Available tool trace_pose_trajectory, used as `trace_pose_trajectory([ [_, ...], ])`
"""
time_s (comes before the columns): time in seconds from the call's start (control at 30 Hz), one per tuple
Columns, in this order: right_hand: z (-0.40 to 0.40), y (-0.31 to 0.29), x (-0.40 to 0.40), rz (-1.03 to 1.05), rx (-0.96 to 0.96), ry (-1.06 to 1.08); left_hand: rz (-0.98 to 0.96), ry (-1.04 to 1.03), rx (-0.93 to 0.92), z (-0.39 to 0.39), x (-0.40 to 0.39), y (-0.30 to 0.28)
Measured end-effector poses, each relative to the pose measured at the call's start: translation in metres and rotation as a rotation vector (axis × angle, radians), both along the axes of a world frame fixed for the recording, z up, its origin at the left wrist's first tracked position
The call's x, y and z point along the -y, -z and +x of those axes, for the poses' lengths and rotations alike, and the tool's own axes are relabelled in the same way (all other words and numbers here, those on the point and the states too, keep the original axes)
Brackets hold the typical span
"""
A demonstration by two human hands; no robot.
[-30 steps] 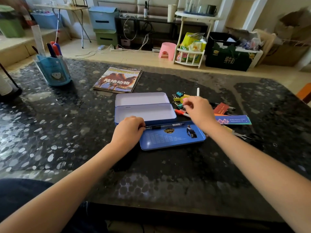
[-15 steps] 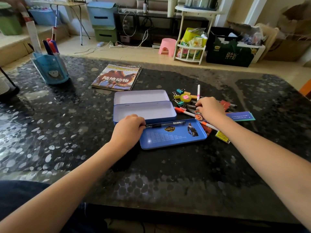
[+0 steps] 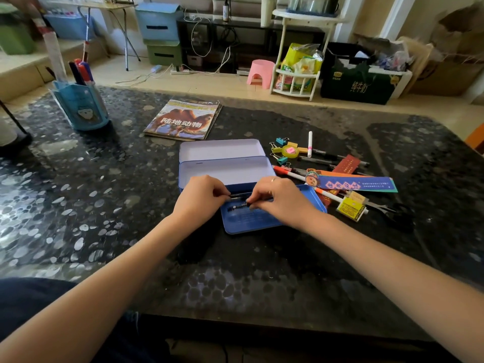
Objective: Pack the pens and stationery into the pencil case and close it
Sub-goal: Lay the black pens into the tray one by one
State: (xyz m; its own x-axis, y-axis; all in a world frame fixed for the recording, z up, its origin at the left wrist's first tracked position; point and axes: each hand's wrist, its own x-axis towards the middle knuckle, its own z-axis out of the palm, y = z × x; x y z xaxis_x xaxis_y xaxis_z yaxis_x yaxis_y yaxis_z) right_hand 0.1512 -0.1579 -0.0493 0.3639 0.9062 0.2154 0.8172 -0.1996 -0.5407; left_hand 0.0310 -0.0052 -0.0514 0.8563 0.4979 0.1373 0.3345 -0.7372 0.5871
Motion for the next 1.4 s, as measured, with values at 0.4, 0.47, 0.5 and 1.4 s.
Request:
trace_pose_trajectory([
  [0.4, -0.012, 0.02, -0.018, 0.03, -0.011, 0.168, 0.012, 0.042, -0.027, -0.001, -0.004, -0.004],
  [0.47, -0.012, 0.02, -0.018, 0.024, -0.011, 0.17, 0.015, 0.046, -0.03, -0.001, -0.004, -0.004],
  [0.5, -0.012, 0.02, -0.018, 0.023, -0.012, 0.171, 0.015, 0.048, -0.031, -0.001, -0.004, -0.004],
  [1.4, 0.129, -0.01, 0.017, -0.174, 0.262, 0.762, 0.041, 0.043, -0.026, -0.001, 0.0, -0.008],
])
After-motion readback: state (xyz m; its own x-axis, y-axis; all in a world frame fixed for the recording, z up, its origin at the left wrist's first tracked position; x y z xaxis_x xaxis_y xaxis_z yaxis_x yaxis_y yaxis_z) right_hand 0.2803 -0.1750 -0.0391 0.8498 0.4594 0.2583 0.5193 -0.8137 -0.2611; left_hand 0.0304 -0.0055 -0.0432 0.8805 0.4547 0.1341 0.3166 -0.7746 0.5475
